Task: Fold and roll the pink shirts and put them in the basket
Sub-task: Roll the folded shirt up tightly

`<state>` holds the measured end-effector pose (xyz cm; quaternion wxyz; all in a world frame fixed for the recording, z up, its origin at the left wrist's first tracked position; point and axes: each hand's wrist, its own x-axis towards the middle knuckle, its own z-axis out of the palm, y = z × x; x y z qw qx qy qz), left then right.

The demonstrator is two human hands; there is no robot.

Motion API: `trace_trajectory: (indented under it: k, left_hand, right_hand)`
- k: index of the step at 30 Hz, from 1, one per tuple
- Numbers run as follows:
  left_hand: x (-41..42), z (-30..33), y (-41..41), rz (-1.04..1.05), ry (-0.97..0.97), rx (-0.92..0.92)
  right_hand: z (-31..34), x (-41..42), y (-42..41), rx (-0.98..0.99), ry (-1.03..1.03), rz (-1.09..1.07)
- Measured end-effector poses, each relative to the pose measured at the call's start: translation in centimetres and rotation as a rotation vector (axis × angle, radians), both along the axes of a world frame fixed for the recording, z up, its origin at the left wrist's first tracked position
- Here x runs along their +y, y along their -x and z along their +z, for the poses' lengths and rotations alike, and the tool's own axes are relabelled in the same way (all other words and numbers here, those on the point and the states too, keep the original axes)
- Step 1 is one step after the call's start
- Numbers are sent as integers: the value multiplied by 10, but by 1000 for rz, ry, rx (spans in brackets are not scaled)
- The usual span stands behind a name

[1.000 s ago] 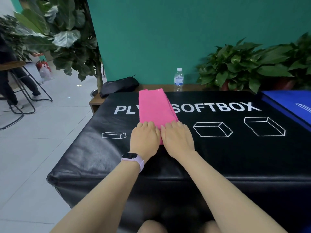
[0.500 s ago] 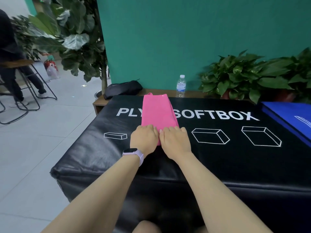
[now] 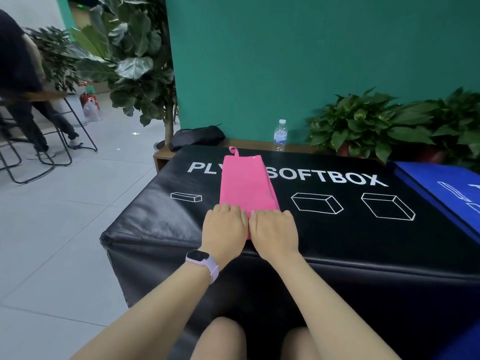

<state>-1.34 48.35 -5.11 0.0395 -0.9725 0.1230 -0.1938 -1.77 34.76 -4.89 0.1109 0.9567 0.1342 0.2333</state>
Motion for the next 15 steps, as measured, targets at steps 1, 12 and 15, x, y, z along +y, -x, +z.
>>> trace_trajectory:
  k: [1,12,15]
  left_hand:
    - [-1,-2,6,13,51,-57]
    - [9,10,-32,-103,-43,93]
    - [10,16,-48,-164,-147,170]
  right_hand:
    - [2,-1,-4,-27,18,-15]
    - [-5,-12,-11,-29,-173,68]
    - [-6,-18,-16,-50,-131,116]
